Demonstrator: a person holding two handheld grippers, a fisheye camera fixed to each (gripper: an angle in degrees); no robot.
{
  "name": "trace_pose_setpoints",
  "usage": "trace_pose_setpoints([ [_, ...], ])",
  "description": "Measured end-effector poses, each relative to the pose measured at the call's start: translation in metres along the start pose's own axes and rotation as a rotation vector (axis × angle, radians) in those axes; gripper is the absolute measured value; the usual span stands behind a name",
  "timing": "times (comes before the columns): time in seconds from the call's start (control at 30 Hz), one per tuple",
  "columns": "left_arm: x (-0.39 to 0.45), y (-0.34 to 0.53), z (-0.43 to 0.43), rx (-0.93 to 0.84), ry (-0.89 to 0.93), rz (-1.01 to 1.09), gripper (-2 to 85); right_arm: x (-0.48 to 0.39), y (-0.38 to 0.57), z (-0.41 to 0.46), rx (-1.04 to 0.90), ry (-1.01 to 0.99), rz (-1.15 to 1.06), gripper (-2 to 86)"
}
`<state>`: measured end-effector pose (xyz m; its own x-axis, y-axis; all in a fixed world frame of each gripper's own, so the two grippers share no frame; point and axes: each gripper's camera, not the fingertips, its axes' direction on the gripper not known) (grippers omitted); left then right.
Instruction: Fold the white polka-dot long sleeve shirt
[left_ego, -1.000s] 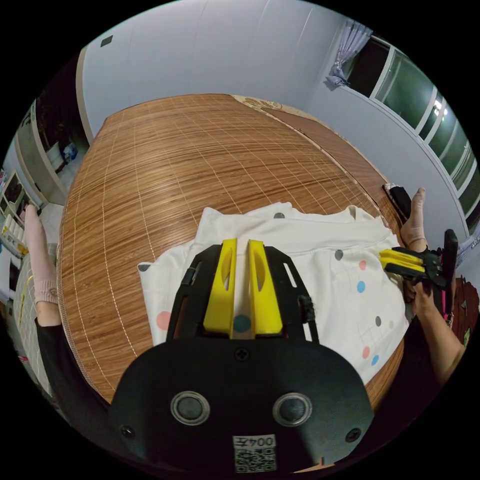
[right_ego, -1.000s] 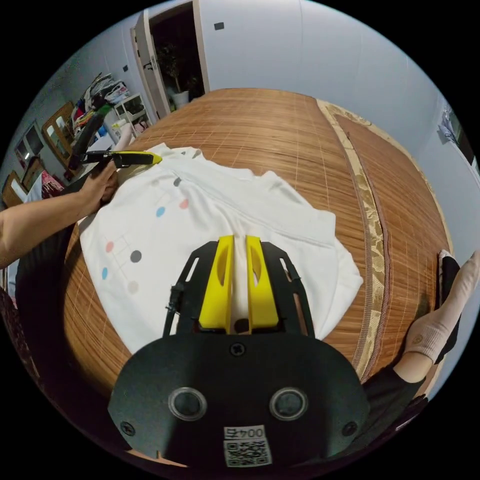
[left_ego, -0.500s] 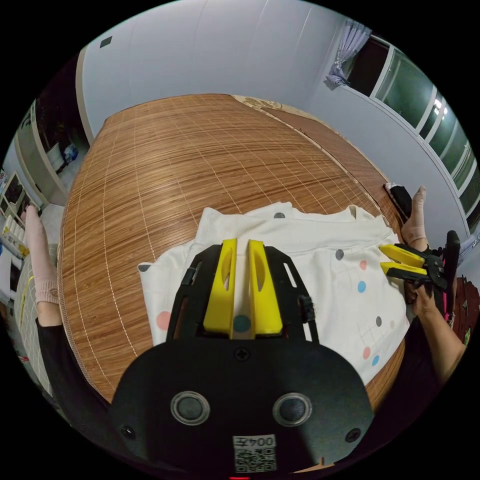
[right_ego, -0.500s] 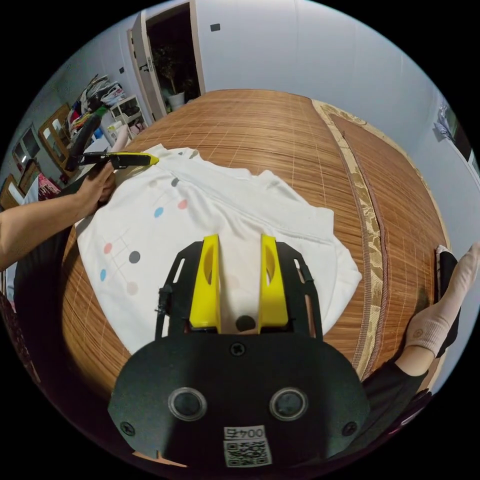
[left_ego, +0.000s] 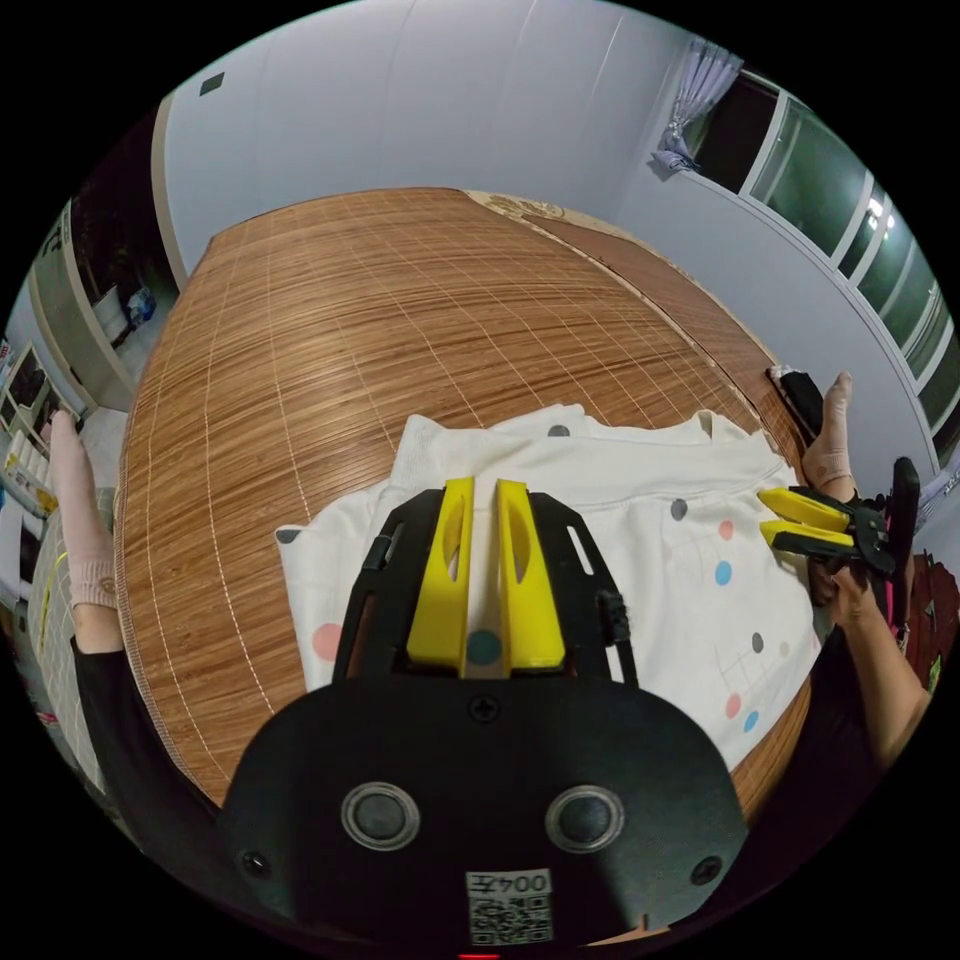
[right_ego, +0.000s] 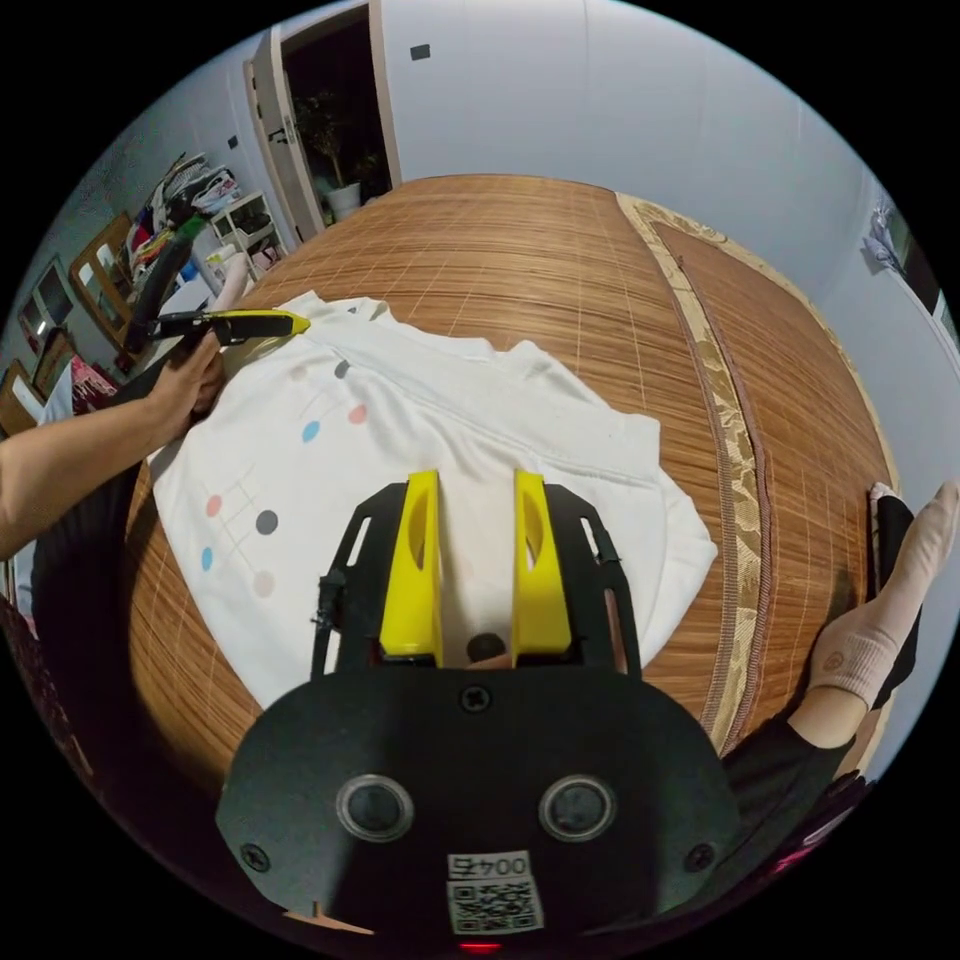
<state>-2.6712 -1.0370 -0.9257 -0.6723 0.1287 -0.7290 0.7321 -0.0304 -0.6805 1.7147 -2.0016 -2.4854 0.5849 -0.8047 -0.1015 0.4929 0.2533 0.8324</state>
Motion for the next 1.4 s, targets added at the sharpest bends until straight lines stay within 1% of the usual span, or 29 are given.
trace_pose_setpoints([
  [0.07, 0.002, 0.005, -0.002, -0.001, 0.003, -0.002, 1.6, 0.01, 0.005, -0.007, -0.003, -0.036, 0.028, 10.5],
  [0.17, 0.003, 0.012, -0.006, -0.005, 0.021, -0.022, 1.2, 0.027, 0.024, -0.037, 0.069, -0.088, 0.119, 10.0],
  [0.23, -0.004, 0.014, -0.008, -0.02, 0.073, -0.055, 1.0, 0.033, 0.041, -0.054, 0.09, -0.133, 0.144, 9.9],
  [0.3, -0.017, 0.022, -0.021, -0.029, 0.201, -0.1, 0.7, 0.035, 0.065, -0.075, 0.081, -0.098, 0.182, 9.7],
  [0.33, -0.017, 0.027, -0.028, -0.019, 0.218, -0.103, 0.6, 0.036, 0.071, -0.081, 0.08, -0.08, 0.196, 9.7],
  [0.4, -0.004, 0.052, -0.067, 0.042, 0.257, -0.061, 0.4, 0.044, 0.101, -0.1, 0.083, -0.069, 0.302, 9.3],
  [0.47, 0.017, 0.08, -0.096, 0.057, 0.292, 0.003, 0.3, 0.053, 0.127, -0.107, 0.077, -0.132, 0.407, 9.0],
  [0.5, 0.034, 0.102, -0.11, 0.034, 0.301, 0.046, 0.3, 0.058, 0.143, -0.109, 0.058, -0.168, 0.468, 8.8],
  [0.53, 0.043, 0.114, -0.115, 0.016, 0.296, 0.062, 0.3, 0.061, 0.15, -0.108, 0.041, -0.176, 0.497, 8.6],
  [0.6, 0.072, 0.165, -0.13, -0.034, 0.234, 0.09, 0.2, 0.069, 0.166, -0.109, -0.006, -0.205, 0.577, 9.3],
  [0.7, 0.089, 0.212, -0.136, -0.05, 0.198, 0.047, 0.2, 0.073, 0.176, -0.106, -0.11, -0.172, 0.623, 10.0],
  [0.77, 0.099, 0.222, -0.137, -0.061, 0.227, 0.05, 0.2, 0.075, 0.181, -0.103, -0.175, -0.161, 0.644, 10.3],
  [0.83, 0.116, 0.229, -0.14, -0.069, 0.203, 0.097, 0.3, 0.079, 0.187, -0.098, -0.235, -0.175, 0.661, 10.5],
  [0.9, 0.143, 0.242, -0.141, -0.091, 0.18, 0.163, 0.4, 0.086, 0.196, -0.091, -0.307, -0.201, 0.696, 10.4],
  [1.0, 0.172, 0.265, -0.139, -0.119, 0.188, 0.201, 0.6, 0.095, 0.208, -0.084, -0.367, -0.261, 0.729, 9.8],
  [1.13, 0.211, 0.287, -0.141, -0.139, 0.198, 0.268, 1.4, 0.104, 0.224, -0.083, -0.384, -0.281, 0.779, 8.2],
  [1.23, 0.249, 0.305, -0.147, -0.133, 0.174, 0.339, 2.9, 0.111, 0.241, -0.083, -0.376, -0.372, 0.809, 7.2],
  [1.27, 0.266, 0.315, -0.15, -0.126, 0.171, 0.366, 3.8, 0.112, 0.246, -0.079, -0.388, -0.431, 0.808, 7.2],
  [1.33, 0.297, 0.331, -0.152, -0.127, 0.16, 0.423, 5.5, 0.113, 0.254, -0.082, -0.378, -0.443, 0.812, 7.0],
  [1.4, 0.347, 0.352, -0.157, -0.126, 0.117, 0.537, 7.9, 0.113, 0.266, -0.087, -0.341, -0.474, 0.812, 5.7],
])
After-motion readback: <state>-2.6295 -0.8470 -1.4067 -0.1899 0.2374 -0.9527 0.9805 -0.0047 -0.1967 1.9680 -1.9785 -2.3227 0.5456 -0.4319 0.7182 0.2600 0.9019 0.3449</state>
